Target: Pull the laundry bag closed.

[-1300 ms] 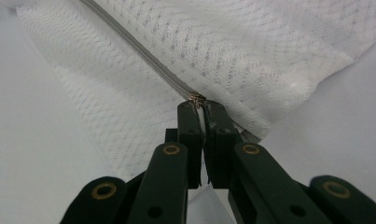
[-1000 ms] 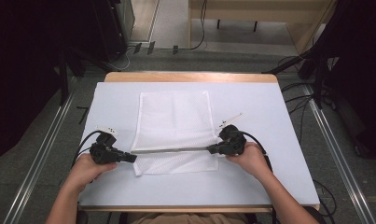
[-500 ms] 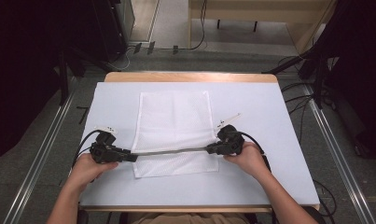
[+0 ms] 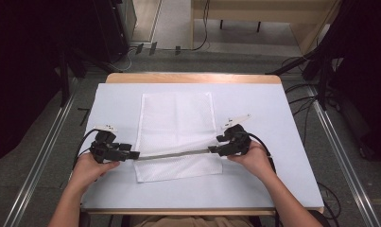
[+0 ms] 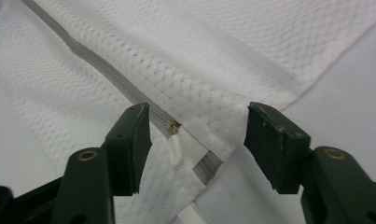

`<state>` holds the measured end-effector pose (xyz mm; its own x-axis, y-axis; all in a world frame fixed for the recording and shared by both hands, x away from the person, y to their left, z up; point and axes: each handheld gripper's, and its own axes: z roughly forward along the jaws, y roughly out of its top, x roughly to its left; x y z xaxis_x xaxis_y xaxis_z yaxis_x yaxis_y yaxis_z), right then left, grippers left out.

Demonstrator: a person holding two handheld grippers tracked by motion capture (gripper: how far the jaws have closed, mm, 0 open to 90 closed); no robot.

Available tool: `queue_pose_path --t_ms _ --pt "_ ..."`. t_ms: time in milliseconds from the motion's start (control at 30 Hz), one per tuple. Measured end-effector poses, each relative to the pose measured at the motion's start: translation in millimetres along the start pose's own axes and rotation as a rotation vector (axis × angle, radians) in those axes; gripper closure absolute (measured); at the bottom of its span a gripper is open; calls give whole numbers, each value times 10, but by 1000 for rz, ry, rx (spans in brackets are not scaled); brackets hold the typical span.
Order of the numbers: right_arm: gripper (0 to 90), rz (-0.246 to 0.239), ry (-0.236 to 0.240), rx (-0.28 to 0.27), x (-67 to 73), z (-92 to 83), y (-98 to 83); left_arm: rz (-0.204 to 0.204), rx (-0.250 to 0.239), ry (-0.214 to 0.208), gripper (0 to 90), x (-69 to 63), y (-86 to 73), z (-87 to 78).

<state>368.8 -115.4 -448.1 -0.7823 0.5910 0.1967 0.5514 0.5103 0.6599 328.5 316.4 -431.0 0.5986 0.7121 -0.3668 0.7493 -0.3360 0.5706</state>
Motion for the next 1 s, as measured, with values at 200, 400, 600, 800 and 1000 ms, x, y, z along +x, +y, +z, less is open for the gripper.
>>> queue_pose_path --t_ms 200,400,600,800,1000 --pt "378 12 -82 -48 -60 -34 -23 6 -35 34 337 -3 20 -50" --pt "305 38 -108 -91 -130 -70 -47 -6 -55 67 335 39 15 -82" --pt "287 98 -130 -126 -234 -116 -83 -9 -65 83 334 94 1 -113" --pt "287 119 -158 -137 -322 -192 -125 -23 -71 101 329 160 -26 -140" --pt "287 118 -188 -149 -401 -259 -168 -33 -83 114 328 205 -47 -179"
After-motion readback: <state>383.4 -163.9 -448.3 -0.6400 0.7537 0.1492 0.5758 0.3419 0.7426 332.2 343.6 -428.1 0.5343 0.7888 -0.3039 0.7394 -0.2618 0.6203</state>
